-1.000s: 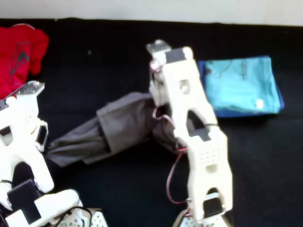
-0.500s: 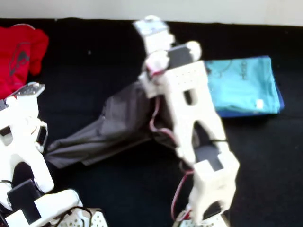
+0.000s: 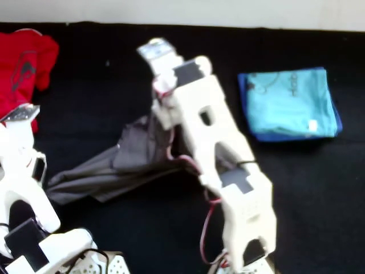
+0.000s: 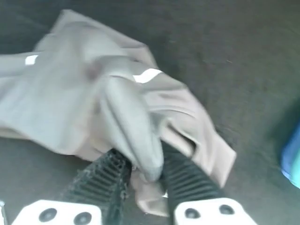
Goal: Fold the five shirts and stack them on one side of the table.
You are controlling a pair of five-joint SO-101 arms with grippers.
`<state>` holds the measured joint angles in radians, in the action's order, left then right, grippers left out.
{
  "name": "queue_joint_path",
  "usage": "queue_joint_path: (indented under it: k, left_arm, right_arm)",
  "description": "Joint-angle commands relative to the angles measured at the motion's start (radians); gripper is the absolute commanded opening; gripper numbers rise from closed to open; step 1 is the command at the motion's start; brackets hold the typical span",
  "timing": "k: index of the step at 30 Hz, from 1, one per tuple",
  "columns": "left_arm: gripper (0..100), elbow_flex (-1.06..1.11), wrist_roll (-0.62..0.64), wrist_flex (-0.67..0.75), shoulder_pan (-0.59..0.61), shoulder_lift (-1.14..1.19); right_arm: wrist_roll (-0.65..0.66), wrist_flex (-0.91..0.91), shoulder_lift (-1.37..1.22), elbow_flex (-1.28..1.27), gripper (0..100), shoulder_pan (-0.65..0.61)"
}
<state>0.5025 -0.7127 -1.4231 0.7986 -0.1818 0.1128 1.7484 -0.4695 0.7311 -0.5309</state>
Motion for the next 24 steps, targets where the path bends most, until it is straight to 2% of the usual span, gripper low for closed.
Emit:
queue_joint_path:
  k: [1,4,9,13,17,20,22,24]
  left_arm:
    - [1,-0.008,-0.02,-0.003,0.015,-0.001]
    - [1,-0.005,-0.018,-0.005,0.008,0.001]
    - [1,-0.008,-0.018,-0.005,0.007,0.001]
    - [1,-0.008,-0.017,-0.005,-0.039,0.001]
    - [1,-0.005,0.023,-0.005,-0.099,0.001]
    - [1,-0.007,0.072,-0.003,-0.143,0.001]
    - [1,-0.005,0.074,-0.003,-0.174,0.001]
    - [1,-0.005,0.074,-0.003,-0.191,0.001]
  right_arm:
    - [0.003,0.016,0.145,0.018,0.5,0.071]
    - [0.008,0.018,0.292,-0.114,0.6,0.084]
    - [0.014,0.01,0.55,-0.608,0.6,0.077]
    - [0.112,-0.035,0.71,-0.96,0.6,0.058]
    - [0.212,-0.03,0.839,-1.179,1.1,0.019]
    - [0.256,0.01,0.906,-1.256,9.0,-0.001]
    - [0.262,0.016,0.954,-1.276,18.1,-0.022]
    - [0.278,0.016,1.017,-1.287,22.4,-0.045]
